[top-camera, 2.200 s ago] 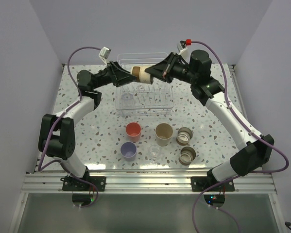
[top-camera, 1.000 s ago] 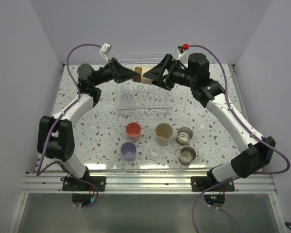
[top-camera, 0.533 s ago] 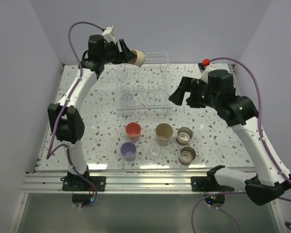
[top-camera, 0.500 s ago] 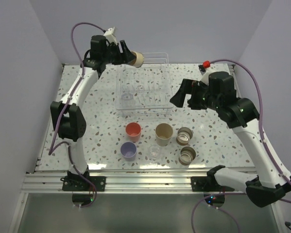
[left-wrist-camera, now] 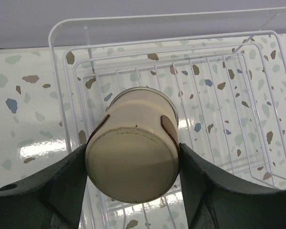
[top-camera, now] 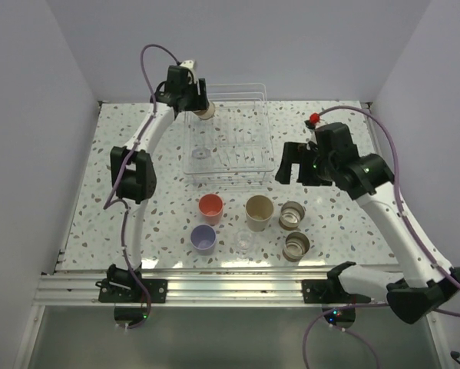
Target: Load the cups into the dish rack
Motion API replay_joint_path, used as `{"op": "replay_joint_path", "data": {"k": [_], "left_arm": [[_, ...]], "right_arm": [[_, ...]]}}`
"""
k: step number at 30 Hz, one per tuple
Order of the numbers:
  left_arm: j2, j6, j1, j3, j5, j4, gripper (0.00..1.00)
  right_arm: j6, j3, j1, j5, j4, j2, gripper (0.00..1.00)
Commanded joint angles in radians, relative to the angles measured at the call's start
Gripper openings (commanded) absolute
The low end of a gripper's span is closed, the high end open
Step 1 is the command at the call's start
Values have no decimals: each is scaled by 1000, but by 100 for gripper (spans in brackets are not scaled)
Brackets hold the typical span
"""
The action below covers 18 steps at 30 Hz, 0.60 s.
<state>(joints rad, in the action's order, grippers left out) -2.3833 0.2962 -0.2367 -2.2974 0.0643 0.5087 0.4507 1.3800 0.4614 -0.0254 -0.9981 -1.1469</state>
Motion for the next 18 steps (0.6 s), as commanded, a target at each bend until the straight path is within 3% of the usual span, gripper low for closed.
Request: {"op": "replay_joint_path", "data": {"k": [1,10,16,18], "left_arm": [[-22,-49,2,-54,-58,-84,0],[-138,-6,2,-145,-100,-120,0],[-134,-38,4,-139,-118,-153,19],[-122,-54,4,-126,-138,-150,19]], "right_arm": [[-17,108,-4,48,-23,-121,98],[-20,226,-4,30,-48,-353,98],[-75,214,-7,12,24,-358,98],[-86,205,-9,19,36,-349,98]]}}
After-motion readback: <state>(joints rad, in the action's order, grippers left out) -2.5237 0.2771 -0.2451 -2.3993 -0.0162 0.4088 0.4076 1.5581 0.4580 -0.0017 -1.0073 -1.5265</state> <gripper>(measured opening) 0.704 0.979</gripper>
